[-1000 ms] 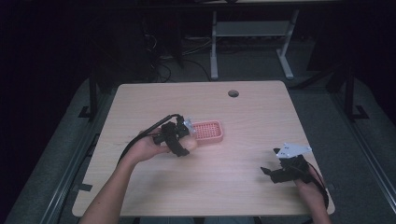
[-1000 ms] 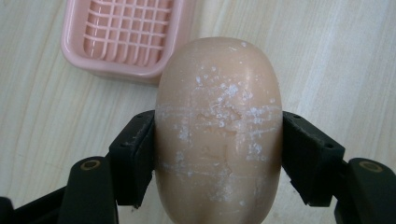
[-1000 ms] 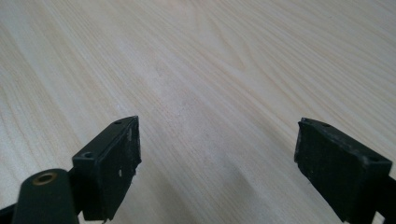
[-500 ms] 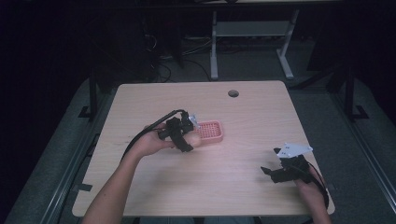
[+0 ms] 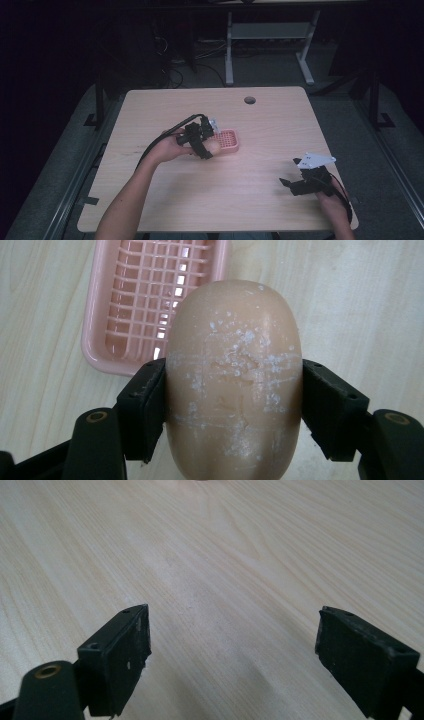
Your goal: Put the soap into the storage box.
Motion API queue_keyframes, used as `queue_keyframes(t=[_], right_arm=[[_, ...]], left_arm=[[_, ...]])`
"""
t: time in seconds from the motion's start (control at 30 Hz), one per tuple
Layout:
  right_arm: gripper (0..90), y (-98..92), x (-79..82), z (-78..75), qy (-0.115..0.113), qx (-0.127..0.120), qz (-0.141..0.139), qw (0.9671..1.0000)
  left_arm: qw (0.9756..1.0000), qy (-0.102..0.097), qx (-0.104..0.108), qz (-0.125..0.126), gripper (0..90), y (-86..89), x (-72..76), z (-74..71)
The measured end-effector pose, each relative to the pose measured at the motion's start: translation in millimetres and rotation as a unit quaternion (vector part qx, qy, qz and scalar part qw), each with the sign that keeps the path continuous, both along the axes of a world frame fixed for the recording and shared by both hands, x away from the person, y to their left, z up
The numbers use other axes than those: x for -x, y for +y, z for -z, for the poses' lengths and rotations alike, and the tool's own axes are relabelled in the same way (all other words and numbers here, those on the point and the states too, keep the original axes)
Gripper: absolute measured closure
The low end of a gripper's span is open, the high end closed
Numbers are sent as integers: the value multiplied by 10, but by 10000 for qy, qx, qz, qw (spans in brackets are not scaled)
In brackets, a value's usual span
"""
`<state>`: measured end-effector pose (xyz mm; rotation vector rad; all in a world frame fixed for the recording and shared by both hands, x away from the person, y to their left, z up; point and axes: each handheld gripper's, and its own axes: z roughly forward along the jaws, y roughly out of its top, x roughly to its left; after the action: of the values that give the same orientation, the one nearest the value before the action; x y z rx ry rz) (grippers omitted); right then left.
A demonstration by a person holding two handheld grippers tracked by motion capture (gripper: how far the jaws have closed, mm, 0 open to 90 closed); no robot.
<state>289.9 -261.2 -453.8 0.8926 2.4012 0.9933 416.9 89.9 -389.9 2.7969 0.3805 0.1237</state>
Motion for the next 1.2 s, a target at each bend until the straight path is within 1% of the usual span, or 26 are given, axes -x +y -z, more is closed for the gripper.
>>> queue_keyframes(t=[0.17,0.33,0.57,0.63,0.77,0.83,0.9,1.0,1.13,1.17,1.2], right_arm=[[139,-1,0,0,-14,-36,-2,10000],[139,-4,2,-1,-20,-43,-11,10000],[139,-5,6,-3,-15,-58,5,10000],[140,-4,8,-5,-17,-47,6,10000],[139,6,8,-11,-19,-76,20,10000],[139,15,7,-13,-33,-51,17,10000],[140,27,9,-13,-16,-53,3,10000],[140,26,9,-13,-20,-57,-2,10000],[139,15,10,-14,-29,-63,4,10000],[140,14,11,-15,-19,-89,5,10000],[140,11,9,-15,-20,-92,1,10000]], left_arm=[[10000,17,-55,31,322,-54,-60,13],[10000,29,-3,45,322,-117,-115,1],[10000,9,-45,85,322,-180,-182,-37],[10000,15,12,80,322,-185,-204,-44],[10000,24,42,63,322,-205,-231,-49],[9999,-20,16,111,322,-221,-252,-53],[9999,-3,16,102,322,-241,-274,-55],[10000,-23,4,89,322,-273,-309,-47],[10000,11,43,80,322,-291,-356,-34],[9999,38,40,87,322,-306,-388,-15],[10000,16,30,87,322,-316,-398,-1]])
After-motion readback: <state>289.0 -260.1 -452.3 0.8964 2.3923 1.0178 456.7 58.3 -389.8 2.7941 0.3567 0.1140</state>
